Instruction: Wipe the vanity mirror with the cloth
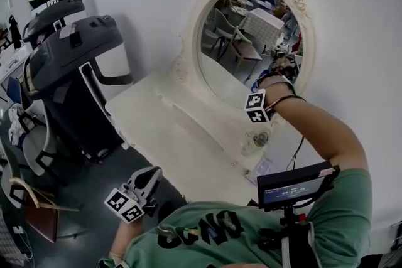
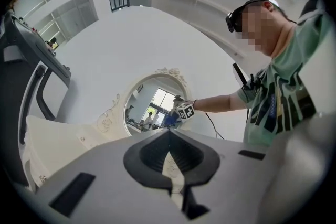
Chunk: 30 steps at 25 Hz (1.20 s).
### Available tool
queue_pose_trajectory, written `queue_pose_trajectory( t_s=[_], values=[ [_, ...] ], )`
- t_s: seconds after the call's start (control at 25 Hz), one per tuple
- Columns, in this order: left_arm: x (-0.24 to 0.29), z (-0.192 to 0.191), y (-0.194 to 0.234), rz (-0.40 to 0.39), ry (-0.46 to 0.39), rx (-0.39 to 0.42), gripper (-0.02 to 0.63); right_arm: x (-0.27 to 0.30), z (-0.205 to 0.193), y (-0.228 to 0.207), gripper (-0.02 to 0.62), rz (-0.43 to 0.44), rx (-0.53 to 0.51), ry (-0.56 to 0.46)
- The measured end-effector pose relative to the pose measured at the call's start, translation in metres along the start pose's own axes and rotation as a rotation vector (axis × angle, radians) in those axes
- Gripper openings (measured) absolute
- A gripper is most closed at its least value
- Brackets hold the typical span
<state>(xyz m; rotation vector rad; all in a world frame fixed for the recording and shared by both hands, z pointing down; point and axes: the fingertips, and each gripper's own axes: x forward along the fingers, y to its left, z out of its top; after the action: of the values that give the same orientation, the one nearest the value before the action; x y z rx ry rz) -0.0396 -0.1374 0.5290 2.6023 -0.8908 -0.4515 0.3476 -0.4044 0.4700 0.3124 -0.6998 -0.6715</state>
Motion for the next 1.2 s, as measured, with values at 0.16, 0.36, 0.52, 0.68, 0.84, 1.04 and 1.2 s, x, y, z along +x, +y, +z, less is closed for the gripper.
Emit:
queue_pose_trajectory(
  t_s=[0.16,0.36,0.52,0.68,0.84,1.04,1.2],
  values=[
    [0.004,-0.001,-0.009,-0.008,0.002,0.008,0.006,-0.001,-0.016,0.042,0.071,0.192,0.022,0.031],
    [-0.003,0.001,0.002,0.012,-0.007,0.01,0.006,0.003,-0.014,0.051,0.071,0.294,-0.025,0.086],
    [-0.02,0.004,0.022,0.066,-0.025,0.001,0.006,0.006,0.004,0.027,0.071,0.347,-0.032,0.037],
    [-0.048,0.009,0.015,0.122,-0.022,-0.03,0.006,-0.036,0.041,-0.066,0.071,0.119,0.071,-0.175],
    [-0.066,0.005,0.05,0.172,-0.019,-0.046,0.006,-0.034,0.093,-0.211,0.071,-0.297,0.093,-0.241],
    [-0.091,0.003,0.096,0.249,-0.022,-0.061,0.006,-0.012,0.127,-0.317,0.072,-0.567,0.062,-0.192],
    [-0.099,0.002,0.114,0.279,-0.023,-0.076,0.006,0.0,0.145,-0.335,0.072,-0.603,0.011,-0.147]
  ],
)
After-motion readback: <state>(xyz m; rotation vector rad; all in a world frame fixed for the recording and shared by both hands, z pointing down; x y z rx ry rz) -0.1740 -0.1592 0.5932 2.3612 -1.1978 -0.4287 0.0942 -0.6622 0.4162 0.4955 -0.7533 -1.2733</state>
